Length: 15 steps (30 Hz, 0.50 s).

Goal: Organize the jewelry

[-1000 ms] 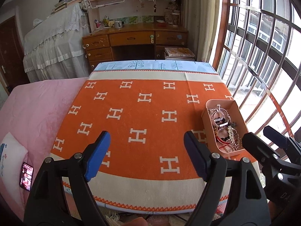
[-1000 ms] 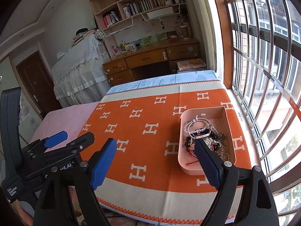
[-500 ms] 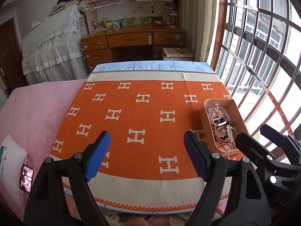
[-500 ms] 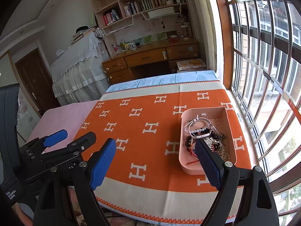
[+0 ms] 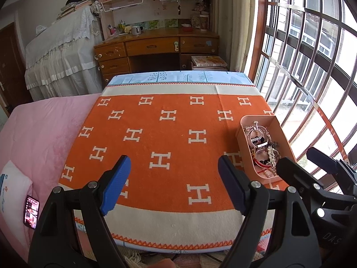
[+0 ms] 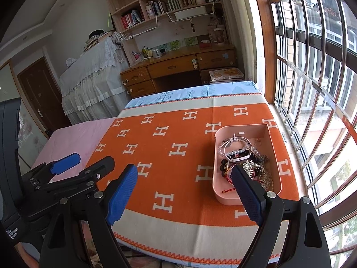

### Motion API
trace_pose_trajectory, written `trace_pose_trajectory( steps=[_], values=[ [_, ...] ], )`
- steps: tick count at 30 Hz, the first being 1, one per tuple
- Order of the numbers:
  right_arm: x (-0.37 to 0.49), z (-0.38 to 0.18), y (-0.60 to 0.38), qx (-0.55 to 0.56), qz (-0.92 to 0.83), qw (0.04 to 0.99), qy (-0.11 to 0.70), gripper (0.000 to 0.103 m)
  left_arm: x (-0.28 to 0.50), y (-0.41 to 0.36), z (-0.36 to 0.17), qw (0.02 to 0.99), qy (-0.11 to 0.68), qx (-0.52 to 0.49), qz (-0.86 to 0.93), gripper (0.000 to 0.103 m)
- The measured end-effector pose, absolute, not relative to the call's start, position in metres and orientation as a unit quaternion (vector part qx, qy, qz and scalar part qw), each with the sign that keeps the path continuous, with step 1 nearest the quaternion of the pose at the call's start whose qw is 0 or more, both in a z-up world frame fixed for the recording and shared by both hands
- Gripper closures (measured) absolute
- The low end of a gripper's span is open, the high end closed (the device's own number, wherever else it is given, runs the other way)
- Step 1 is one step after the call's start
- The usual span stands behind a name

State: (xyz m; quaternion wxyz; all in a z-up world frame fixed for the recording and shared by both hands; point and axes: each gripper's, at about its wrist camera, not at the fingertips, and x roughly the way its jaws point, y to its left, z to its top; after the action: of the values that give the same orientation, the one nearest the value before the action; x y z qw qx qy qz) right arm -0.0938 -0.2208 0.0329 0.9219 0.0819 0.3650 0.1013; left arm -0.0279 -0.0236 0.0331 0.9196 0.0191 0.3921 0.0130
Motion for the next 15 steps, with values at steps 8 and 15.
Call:
trace_pose_trajectory(
  steps=[8, 15],
  values=[
    [-0.0936, 0.0308, -0.2216, 0.084, 0.102, 0.921, 0.367, 0.016, -0.0278, -0.0225, 0.0333, 0.919, 0.393, 0.019, 0.013, 0.025],
    [-0.0948, 0.0244, -0.2187, 0.087, 0.102, 0.919, 0.37, 0.016, -0.0291, -0.0261, 0.0287, 0.919, 0.394, 0.019, 0.01, 0.025]
  ],
)
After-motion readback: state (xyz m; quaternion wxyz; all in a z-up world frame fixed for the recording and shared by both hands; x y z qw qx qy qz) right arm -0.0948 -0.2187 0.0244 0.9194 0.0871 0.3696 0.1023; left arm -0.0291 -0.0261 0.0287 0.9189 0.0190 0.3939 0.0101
